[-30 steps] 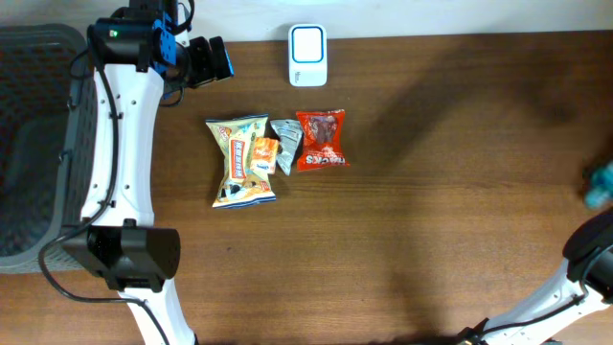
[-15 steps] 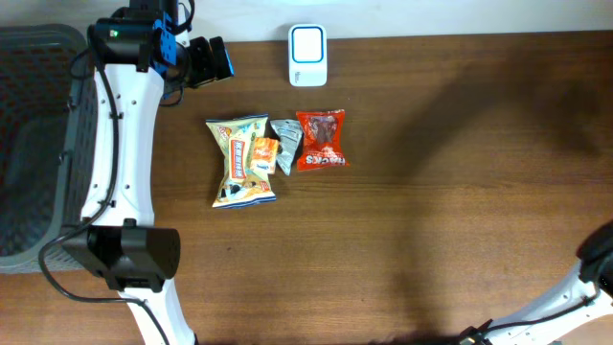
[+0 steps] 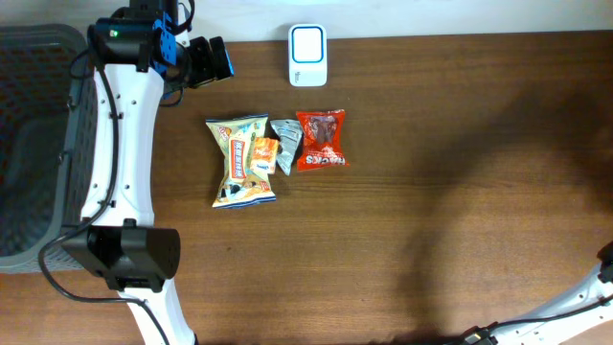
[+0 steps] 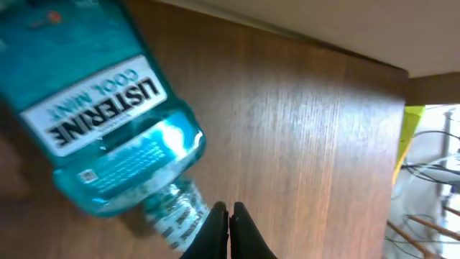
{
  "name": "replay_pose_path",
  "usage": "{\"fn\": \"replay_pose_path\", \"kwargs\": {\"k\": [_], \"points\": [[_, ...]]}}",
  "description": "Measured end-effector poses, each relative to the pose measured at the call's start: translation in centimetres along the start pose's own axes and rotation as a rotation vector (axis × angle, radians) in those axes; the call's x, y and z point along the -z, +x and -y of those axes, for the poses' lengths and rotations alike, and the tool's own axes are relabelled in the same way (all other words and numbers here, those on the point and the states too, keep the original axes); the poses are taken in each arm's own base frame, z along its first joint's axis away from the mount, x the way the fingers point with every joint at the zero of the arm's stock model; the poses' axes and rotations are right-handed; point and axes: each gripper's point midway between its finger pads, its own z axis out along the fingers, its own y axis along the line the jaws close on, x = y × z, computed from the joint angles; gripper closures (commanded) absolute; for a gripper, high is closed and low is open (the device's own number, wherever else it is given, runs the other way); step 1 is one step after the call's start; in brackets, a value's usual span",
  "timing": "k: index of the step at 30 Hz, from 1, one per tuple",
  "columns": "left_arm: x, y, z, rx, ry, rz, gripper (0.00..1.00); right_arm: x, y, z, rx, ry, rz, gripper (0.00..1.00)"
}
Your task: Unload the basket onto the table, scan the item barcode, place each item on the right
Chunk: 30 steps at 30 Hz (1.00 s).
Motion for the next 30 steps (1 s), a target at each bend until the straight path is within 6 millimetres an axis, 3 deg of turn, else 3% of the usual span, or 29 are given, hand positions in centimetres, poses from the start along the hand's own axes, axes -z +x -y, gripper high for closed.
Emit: {"fn": "replay_pose_path", "kwargs": {"k": [8,12,16,17,23,27,30], "points": [[0.0,0.0,0.0,0.000,0.000,0.000,0.01,-3.5,3.4,0.2,0.023,0.082,-0.056,0.92],[0.0,0.0,0.0,0.000,0.000,0.000,0.01,-4.2,3.7,-0.7,0.022,0.048,-0.060,0.92],[0.0,0.0,0.0,0.000,0.000,0.000,0.01,-3.5,3.8,-3.9,0.106,-0.073,-0.049,0.92],[0.0,0.0,0.0,0.000,0.000,0.000,0.01,-2.7,4.1,-5.7,0.163,-0.101,-0.033,0.92],[0.0,0.0,0.0,0.000,0.000,0.000,0.01,1.1,7.1,-11.6,0.348,-0.145,0.008,0.96],[0.0,0.0,0.0,0.000,0.000,0.000,0.01,1.4,7.0,-10.4,0.260,-0.086,0.002,0.96],[0.0,0.0,0.0,0.000,0.000,0.000,0.01,1.5,5.1,-7.3,0.137,-0.065,0.010,0.96]]}}
